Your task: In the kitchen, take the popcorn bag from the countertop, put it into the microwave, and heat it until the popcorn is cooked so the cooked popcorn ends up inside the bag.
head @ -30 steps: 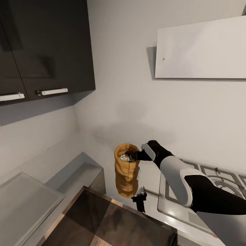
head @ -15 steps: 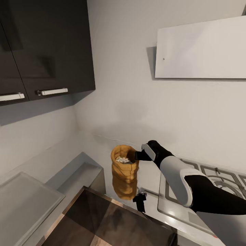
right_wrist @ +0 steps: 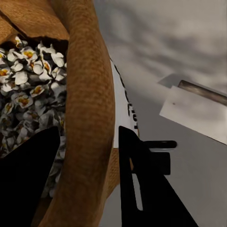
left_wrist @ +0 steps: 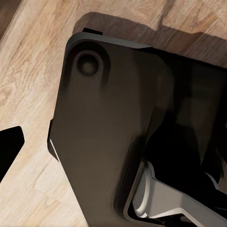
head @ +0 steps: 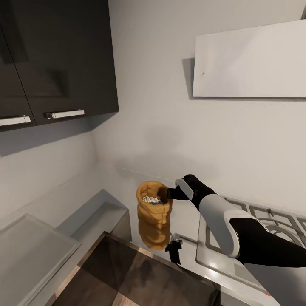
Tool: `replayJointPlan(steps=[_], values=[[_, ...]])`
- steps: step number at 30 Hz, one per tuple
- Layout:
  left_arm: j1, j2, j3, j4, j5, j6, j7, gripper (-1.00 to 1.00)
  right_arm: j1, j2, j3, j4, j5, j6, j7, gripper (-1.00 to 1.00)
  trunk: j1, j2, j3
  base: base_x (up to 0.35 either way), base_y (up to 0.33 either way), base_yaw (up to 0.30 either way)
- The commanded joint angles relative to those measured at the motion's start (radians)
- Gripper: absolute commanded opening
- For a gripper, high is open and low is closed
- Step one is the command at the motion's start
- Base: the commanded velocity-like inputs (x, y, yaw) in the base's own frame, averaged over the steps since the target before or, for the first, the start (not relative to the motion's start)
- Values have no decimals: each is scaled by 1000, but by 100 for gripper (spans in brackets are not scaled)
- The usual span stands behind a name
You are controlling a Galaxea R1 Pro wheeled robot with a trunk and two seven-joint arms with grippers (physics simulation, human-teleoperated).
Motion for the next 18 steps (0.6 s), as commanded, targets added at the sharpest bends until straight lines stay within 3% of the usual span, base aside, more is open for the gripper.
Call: replayJointPlan(steps=[1, 18], values=[[-1, 0, 4, 1, -2, -3, 1, 100, -1, 0, -4, -1, -9, 3, -7, -100, 1, -2, -2, 0, 0, 0], [-1, -1, 4, 1, -1, -3, 1, 100, -9, 0, -7, -9, -10, 12, -6, -100, 1, -2, -2, 0, 0, 0]])
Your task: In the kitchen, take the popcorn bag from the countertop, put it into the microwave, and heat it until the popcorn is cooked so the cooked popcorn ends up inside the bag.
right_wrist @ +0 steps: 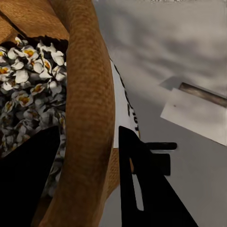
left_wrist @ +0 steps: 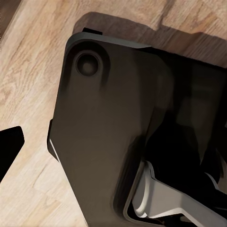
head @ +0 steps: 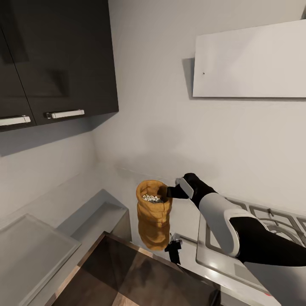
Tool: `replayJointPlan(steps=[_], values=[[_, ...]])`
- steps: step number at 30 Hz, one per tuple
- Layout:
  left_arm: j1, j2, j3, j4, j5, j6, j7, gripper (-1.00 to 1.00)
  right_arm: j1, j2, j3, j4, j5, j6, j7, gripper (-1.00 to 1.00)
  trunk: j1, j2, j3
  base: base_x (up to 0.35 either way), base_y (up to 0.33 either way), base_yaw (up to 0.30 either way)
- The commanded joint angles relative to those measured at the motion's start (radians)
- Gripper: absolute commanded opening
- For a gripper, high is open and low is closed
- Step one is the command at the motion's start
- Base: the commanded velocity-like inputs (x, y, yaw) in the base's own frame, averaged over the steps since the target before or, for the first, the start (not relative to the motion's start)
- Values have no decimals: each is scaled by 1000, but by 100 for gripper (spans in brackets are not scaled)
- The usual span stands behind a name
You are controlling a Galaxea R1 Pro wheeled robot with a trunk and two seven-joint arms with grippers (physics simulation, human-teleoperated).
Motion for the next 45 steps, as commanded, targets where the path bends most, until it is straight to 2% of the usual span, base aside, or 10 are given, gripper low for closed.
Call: replayJointPlan(steps=[1, 9, 12, 18, 21, 24, 26, 29, 33, 45], values=[[-1, 0, 4, 1, -2, -3, 0, 100, -3, 0, -5, -2, -9, 5, -7, -100, 1, -2, -2, 0, 0, 0], [-1, -1, 4, 1, -1, -3, 0, 100, -54, -3, -12, -9, -9, 53, -7, -100, 1, -2, -2, 0, 0, 0], [-1, 0, 4, 1, -1, -3, 0, 100, -69, -22, -12, -25, -9, 77, -7, -100, 1, -2, -2, 0, 0, 0], [-1, -1, 4, 1, -1, -3, -1, 100, -72, -61, -4, -198, -8, 235, 0, -100, 1, -2, -2, 0, 0, 0], [-1, -1, 4, 1, -1, -3, -1, 100, -71, -88, 2, -253, -6, 293, 59, -100, 1, -2, -2, 0, 0, 0], [-1, -1, 4, 1, -2, -4, -4, 100, -71, -122, 29, -267, -2, 293, 152, -100, 1, -2, -2, 0, 0, 0], [0, -1, 4, 1, -2, -6, -5, 100, -71, -145, 65, -270, -1, 293, 205, -100, 1, -2, -2, 0, 0, 0], [2, -7, 4, 1, -2, -10, -6, 100, -71, -166, 97, -271, 0, 293, 239, -100, 1, -2, -2, -16, 0, 0], [14, -20, 4, 0, -3, -12, -6, 100, -72, -181, 108, -271, 4, 293, 247, -100, 1, -2, -2, -276, -57, 0], [17, -20, 7, 1, -3, -12, -6, 100, -68, -238, 109, -300, 6, 293, 235, -100, 1, -2, -2, -317, -78, -12]])
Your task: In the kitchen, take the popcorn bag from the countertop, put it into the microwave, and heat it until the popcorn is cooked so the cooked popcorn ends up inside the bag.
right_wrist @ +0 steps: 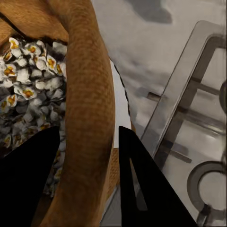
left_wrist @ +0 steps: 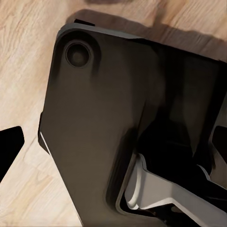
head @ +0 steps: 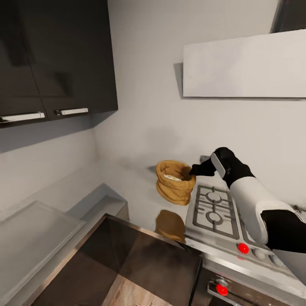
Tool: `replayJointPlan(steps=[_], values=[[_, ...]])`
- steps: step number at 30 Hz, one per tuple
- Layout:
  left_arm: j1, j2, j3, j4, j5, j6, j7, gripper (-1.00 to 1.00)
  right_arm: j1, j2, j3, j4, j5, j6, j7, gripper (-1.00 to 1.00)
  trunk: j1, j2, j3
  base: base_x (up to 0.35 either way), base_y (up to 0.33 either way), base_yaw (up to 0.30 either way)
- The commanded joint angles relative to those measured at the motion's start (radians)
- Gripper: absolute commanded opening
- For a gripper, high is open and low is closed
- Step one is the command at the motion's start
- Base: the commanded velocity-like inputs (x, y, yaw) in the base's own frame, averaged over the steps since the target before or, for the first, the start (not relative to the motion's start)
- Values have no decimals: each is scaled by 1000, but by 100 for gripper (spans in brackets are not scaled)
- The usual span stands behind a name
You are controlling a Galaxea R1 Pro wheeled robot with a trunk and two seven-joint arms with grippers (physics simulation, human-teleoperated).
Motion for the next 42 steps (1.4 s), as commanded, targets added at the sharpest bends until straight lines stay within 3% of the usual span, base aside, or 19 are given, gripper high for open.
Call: replayJointPlan(steps=[1, 14, 34, 36, 38, 42], values=[[-1, 0, 5, 1, -2, -3, 0, 100, 0, -8, 6, -4, -12, 3, -4, -100, 0, -2, -2, -106, -19, -187], [-1, -1, 4, 1, 0, -3, 3, 100, 11, -19, 9, -6, -10, 3, -11, -100, 0, -2, -2, -21, -8, -76], [-1, -1, 4, 1, 0, -3, 3, 100, 12, -19, 38, -8, -11, 3, -12, -100, 0, -2, -2, -275, -180, 0], [-1, -1, 4, 1, 0, -3, 4, 100, 12, -19, 34, -7, -11, 3, -50, -100, 0, -2, -2, -283, -188, 0], [-1, 0, 4, 1, 0, -3, 4, 100, 12, -22, 24, -8, -14, 3, -148, -100, 0, -2, -2, -283, -188, 0], [-1, 0, 5, 1, -1, -3, 4, 100, 11, -37, 0, -9, -21, 3, -231, -100, 0, -2, -2, -283, -188, 0]])
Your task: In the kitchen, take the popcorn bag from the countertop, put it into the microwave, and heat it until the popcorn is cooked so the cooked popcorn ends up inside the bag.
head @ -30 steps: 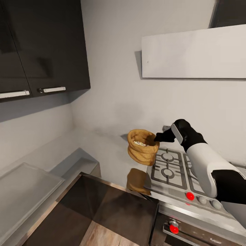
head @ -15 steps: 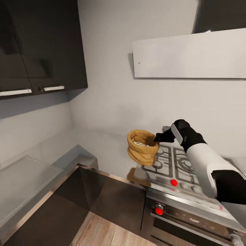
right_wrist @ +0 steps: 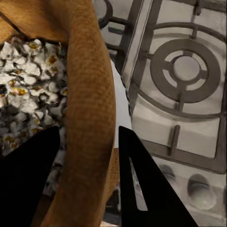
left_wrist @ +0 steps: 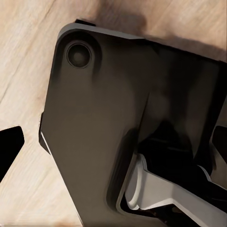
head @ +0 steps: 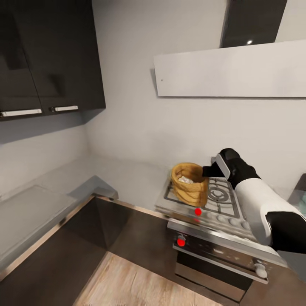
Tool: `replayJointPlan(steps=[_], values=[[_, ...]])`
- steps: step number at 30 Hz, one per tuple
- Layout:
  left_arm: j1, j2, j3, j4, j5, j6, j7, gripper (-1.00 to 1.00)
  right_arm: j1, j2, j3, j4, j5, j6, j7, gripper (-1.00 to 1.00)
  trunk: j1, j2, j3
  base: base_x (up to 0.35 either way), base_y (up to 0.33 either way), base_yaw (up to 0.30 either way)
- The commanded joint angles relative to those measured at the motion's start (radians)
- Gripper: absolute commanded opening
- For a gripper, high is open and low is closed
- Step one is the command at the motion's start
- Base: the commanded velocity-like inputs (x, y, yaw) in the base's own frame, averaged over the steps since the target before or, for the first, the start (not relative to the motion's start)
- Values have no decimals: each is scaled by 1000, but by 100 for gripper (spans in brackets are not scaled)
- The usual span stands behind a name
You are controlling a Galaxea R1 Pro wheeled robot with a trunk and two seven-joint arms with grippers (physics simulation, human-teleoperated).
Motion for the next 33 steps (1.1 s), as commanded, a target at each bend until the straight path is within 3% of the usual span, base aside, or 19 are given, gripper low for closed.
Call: replayJointPlan(steps=[1, 4, 6, 11, 13, 15, 17, 24, 33], values=[[-1, 0, 5, 1, -1, -3, 1, 100, -1, -7, -28, -1, -16, 3, -21, -100, 0, -2, -2, -283, -189, 0], [-1, 0, 5, 1, -1, -3, 1, 100, -6, -14, -127, -11, -14, 3, -149, -100, 0, -2, -2, -283, -188, 0], [-1, -1, 5, 0, -1, -3, 1, 100, -4, -13, -143, -54, -15, 3, -204, -100, 0, -2, -2, -283, -188, 0], [-1, -1, 5, 1, -1, -3, 2, 100, -2, -12, -155, -107, -17, 3, -264, -100, 0, -2, -2, -283, -189, 0], [0, -1, 6, 1, -1, -3, 2, 100, -1, -10, -192, -110, -17, 3, -295, -100, 0, -2, -2, -283, -189, 0], [1, 0, 6, 1, -1, -3, 2, 100, -1, -8, -253, -111, -18, 3, -377, -100, 0, -2, -2, -283, -189, 0], [1, 0, 6, 1, -1, -3, 3, 100, -2, -6, -274, -113, -19, 3, -422, -100, 0, -2, -2, -283, -189, 0], [7, 0, 8, -1, -1, -7, 3, 100, -2, -3, -341, -111, -19, 3, -436, -100, 0, -2, -2, -161, -98, 0], [13, 0, 9, -1, -1, -8, 3, 100, -2, 0, -354, -109, -22, 3, -435, -100, 0, -2, -2, -14, -9, 0]])
